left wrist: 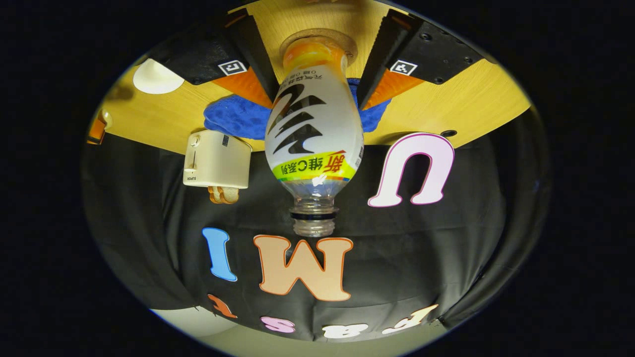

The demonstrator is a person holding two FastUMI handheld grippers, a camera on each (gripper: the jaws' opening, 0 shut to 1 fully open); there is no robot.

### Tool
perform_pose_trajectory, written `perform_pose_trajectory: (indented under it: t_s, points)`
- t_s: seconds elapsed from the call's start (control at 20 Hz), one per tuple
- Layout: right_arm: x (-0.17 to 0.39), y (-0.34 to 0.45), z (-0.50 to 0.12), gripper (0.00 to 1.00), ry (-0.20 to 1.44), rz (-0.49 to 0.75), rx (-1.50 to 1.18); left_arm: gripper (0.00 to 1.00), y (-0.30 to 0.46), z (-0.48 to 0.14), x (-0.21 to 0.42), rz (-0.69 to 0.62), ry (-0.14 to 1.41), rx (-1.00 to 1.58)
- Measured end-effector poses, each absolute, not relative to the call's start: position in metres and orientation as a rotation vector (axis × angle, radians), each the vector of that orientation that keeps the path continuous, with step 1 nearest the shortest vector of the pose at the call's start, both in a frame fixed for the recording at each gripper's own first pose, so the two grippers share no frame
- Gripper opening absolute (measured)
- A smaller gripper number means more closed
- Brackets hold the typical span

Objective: Open the teacup lid with one hand, grasp the water bottle and pour water into the teacup with the other hand; after pouring, place the water bottle on the coaster and then close the teacup lid.

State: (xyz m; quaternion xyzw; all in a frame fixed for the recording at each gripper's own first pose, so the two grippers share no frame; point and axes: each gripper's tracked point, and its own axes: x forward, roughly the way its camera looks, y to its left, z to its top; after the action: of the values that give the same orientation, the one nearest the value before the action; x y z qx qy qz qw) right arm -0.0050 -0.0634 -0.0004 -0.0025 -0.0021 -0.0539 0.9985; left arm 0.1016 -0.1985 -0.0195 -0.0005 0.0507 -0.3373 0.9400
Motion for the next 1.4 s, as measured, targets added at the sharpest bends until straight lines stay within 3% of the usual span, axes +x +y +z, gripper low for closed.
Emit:
perform_pose_trajectory:
  t_s: [0.15, 0.6, 0.95, 1.4]
  points:
    - [-0.005, -0.063, -0.001, 0.31, -0.006, -0.107, -0.005, 0.94, -0.193, -0.010, 0.092, -0.673, 0.036, 0.011]
    - [0.006, -0.041, -0.002, 0.31, 0.000, -0.054, -0.004, 0.93, -0.143, -0.003, 0.049, -0.622, 0.005, -0.013]
    - [0.029, -0.005, -0.004, 0.31, 0.000, -0.018, -0.001, 0.93, -0.072, -0.001, 0.025, -0.469, 0.002, -0.009]
    - [0.061, 0.070, -0.007, 0.32, 0.008, 0.149, 0.006, 0.93, -0.057, -0.002, 0.021, -0.432, 0.005, -0.007]
